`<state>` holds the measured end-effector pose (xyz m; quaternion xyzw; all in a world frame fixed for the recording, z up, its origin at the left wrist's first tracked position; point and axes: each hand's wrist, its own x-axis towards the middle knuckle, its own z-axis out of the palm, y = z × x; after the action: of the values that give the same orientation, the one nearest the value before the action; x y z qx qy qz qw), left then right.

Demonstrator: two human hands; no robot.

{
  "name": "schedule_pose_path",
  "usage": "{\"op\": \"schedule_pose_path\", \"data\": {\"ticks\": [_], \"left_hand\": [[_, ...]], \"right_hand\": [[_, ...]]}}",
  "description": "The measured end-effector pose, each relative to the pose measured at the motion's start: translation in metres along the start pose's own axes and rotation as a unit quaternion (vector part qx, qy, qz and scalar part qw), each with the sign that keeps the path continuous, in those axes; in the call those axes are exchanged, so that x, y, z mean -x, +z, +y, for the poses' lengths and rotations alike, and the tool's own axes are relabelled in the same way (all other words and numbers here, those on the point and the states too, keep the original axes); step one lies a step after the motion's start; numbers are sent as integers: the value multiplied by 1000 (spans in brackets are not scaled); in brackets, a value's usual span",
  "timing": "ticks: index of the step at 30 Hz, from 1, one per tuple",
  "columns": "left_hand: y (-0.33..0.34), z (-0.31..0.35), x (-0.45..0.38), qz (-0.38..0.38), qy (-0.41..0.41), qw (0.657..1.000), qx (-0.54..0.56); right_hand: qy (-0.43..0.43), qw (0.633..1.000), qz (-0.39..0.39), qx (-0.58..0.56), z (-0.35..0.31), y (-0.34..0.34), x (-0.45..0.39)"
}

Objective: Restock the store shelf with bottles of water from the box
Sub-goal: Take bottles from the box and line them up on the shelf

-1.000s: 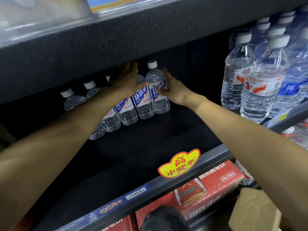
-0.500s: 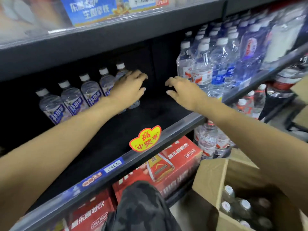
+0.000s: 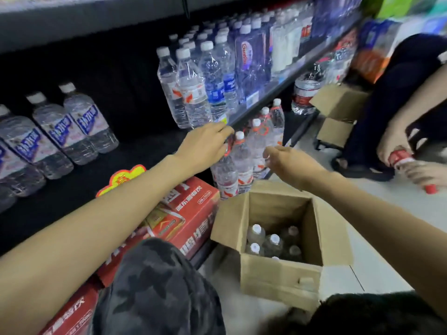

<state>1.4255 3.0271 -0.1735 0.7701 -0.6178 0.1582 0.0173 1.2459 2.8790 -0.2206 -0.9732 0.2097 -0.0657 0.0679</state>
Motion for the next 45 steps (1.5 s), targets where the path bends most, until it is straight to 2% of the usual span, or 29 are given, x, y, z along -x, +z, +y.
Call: {"op": "schedule_pose_path", "data": {"ticks": [7,14,20,26,28,31,34,37,42,45], "left_hand": [[72,70,-2,-62,74,994,48],[152,103,10,-156,90,981,73],[208,124,18,-246,119,958,82],[245,141,7,-329,136,933,48],[255,147,3,-366,122,922,41],[266,155,-3,-414,95,905,33],[274,158,-4,-443,65,894,28],[277,159,-6,-447,48,893,24],[274,160,-5,-459,48,887,31],[265,157,-3,-443,49,894,34]], "right_hand": [[69,993,-92,-19,41,75,45],[44,985,-166,-26,53,141,52],[82,964,-247,-54,61,196,51],[79,954,-290,-20,61,242,55],[95,944,-309,-68,61,254,53],[129,933,-307,-134,61,264,47],[148,940,-275,-140,59,269,43],[166,938,-262,-152,57,270,40],[187,930,-285,-138,47,265,42],[203,929,-275,-139,43,260,43]]}}
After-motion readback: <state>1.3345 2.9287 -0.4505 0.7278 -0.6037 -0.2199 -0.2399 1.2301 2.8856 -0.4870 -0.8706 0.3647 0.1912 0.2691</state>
